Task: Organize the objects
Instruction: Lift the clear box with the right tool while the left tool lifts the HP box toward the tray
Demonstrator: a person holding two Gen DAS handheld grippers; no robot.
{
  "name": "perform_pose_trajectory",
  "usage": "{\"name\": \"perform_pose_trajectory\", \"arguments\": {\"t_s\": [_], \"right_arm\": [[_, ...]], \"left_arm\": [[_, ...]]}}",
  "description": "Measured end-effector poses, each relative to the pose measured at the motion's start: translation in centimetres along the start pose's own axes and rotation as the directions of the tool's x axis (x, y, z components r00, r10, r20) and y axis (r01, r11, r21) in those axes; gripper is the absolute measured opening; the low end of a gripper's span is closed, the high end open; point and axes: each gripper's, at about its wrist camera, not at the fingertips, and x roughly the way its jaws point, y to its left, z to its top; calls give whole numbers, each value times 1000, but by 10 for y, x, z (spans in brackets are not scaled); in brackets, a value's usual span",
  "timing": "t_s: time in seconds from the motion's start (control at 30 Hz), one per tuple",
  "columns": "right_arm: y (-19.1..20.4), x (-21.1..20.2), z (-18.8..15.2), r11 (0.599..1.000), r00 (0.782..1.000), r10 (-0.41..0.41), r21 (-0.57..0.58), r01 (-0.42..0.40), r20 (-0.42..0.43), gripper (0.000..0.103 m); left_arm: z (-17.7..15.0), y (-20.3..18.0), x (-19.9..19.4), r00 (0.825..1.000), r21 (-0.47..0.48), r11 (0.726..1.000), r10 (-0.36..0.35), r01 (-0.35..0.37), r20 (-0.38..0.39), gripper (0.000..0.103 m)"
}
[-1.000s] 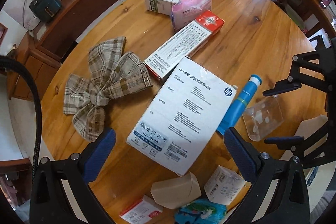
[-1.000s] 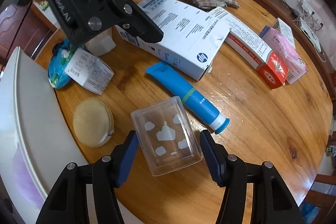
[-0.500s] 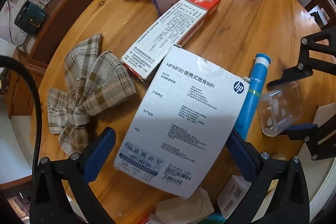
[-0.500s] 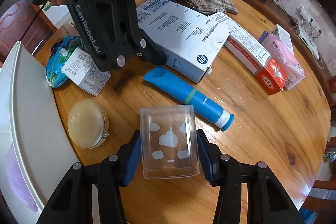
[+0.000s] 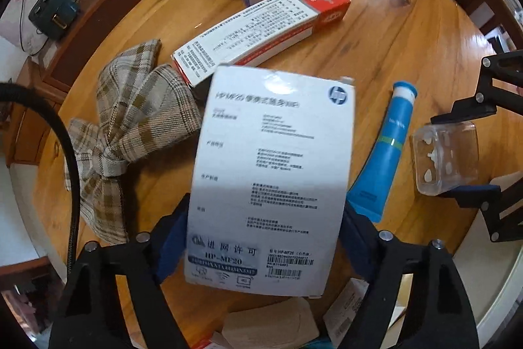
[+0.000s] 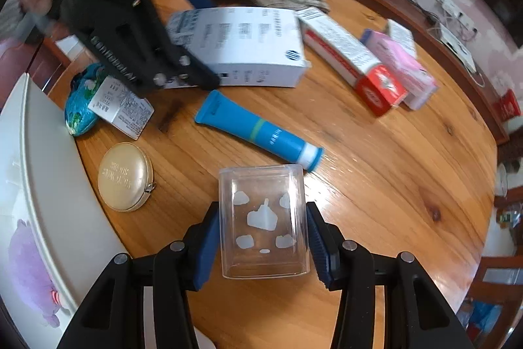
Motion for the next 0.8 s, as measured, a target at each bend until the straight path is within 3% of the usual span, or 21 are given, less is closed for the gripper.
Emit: {"name": "perform_pose_trajectory", "arguments": {"t_s": [0.2, 0.4, 0.5, 0.6, 0.63, 0.8], "right_arm": [[-13, -26, -7, 995, 999, -28, 101, 23, 46, 50], [-26, -60, -15, 978, 993, -58, 205, 37, 101, 50], [-22, -80, -20, 972, 989, -84, 229, 56, 118, 50], [-13, -106, -29, 966, 987, -83, 253, 46, 139, 50], [-7, -117, -35, 965, 986, -81, 260, 41, 146, 50], [15, -161, -53, 949, 979, -45, 313, -19, 196, 50]], "left_arm": [[-13, -6, -16, 1000, -37, 999, 12, -11, 27, 79], [-32, -12, -61, 996, -93, 996, 2, 7, 90, 79], [-48, -15, -89, 993, -128, 992, 7, 9, 121, 79], [-66, -42, -113, 987, -172, 984, -14, 42, 159, 79], [-64, -33, -121, 985, -184, 982, -18, 50, 171, 79], [-79, -43, -171, 970, -246, 966, -13, 74, 242, 79]]}}
